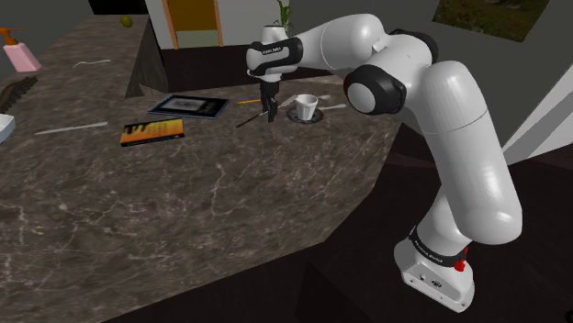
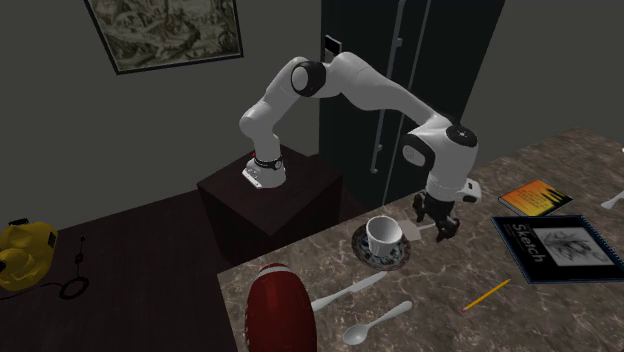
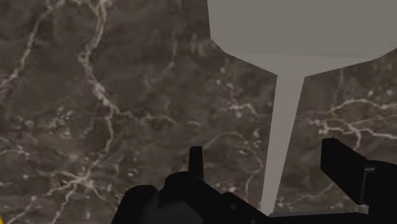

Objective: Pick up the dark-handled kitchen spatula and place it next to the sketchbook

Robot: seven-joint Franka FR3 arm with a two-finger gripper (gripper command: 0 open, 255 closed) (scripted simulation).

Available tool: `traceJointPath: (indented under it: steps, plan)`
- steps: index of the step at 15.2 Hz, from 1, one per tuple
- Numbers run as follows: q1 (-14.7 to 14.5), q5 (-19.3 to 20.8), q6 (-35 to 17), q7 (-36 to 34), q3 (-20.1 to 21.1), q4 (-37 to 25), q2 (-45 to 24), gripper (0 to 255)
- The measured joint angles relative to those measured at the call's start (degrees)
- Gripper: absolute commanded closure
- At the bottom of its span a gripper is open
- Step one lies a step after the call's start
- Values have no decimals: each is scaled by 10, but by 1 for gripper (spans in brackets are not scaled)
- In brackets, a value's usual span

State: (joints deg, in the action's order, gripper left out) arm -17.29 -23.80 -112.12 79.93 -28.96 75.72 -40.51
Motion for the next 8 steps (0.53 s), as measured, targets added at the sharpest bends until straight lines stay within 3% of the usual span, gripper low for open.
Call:
traceJointPath:
  steps: [3,8]
  plan:
    - [0,0,0,-1,1,-2,-3,0]
    - [5,10,51,-9,-6,-38,15,0]
